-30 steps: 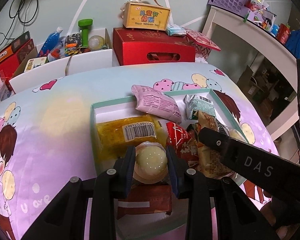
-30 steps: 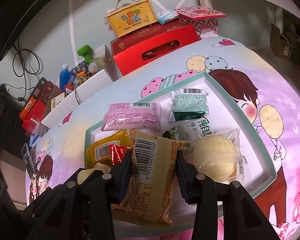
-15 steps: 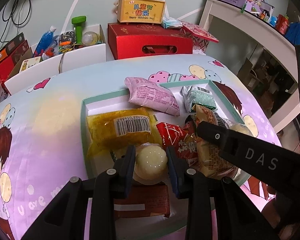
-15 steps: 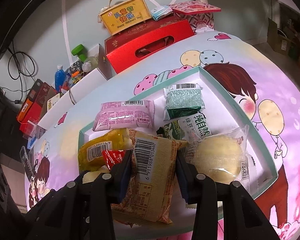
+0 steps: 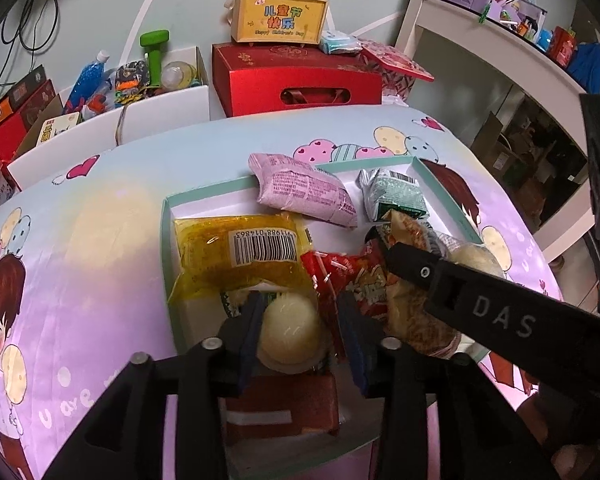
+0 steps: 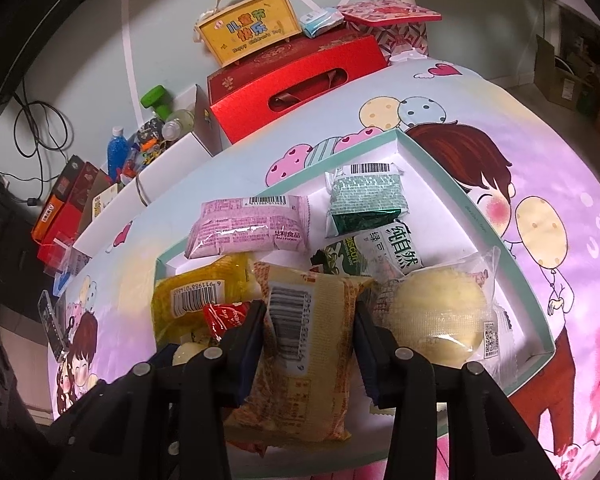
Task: Organize snacks
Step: 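Lower the pudding cup and bread pack into the tray with both tools, then open both tools to release the pudding cup and bread pack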
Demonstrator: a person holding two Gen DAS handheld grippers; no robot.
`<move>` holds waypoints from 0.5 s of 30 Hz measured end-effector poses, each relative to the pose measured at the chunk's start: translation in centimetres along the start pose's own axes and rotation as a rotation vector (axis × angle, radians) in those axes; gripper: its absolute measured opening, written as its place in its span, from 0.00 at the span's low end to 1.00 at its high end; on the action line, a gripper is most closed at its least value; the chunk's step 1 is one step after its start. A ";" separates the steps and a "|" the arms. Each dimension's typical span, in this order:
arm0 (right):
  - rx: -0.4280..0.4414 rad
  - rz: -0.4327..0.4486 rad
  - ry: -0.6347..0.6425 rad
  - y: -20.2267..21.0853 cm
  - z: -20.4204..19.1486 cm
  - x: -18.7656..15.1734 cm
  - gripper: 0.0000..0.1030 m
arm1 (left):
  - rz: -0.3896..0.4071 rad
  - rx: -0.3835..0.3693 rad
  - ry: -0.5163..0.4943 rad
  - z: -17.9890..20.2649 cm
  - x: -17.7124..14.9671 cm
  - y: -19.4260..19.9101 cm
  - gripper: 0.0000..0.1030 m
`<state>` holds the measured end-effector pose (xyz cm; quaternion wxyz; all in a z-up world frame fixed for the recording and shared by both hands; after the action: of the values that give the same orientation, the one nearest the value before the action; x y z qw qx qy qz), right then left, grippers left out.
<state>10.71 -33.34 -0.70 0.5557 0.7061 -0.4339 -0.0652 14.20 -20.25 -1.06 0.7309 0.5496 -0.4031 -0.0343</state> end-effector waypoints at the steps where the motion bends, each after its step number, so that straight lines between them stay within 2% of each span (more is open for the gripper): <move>1: -0.002 0.000 0.000 0.0 0.0 0.0 0.45 | 0.001 -0.002 0.002 0.0 0.0 0.1 0.41; 9: -0.006 0.008 0.005 0.4 -0.1 0.1 0.55 | 0.019 0.004 0.029 -0.8 0.3 1.2 0.43; 14: -0.008 0.016 0.007 0.7 -0.1 0.2 0.55 | 0.027 0.036 0.092 -2.7 0.2 1.9 0.45; 15: -0.008 0.015 0.007 0.7 -0.1 0.2 0.55 | 0.027 0.045 0.112 -3.2 0.1 2.0 0.48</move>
<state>10.44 -33.41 0.00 0.5603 0.7010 -0.4371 -0.0604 15.51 -17.05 0.42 0.7401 0.5616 -0.3695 0.0155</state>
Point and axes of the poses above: each gripper's, at about its wrist camera, not at the fingertips, and y roughly against the way its jaws point, z to its right, x to its top, the point moved 2 cm from there along -y, roughly the way its jaws point, and after that the axes turned 10 degrees about -y, right-handed, at the moved point
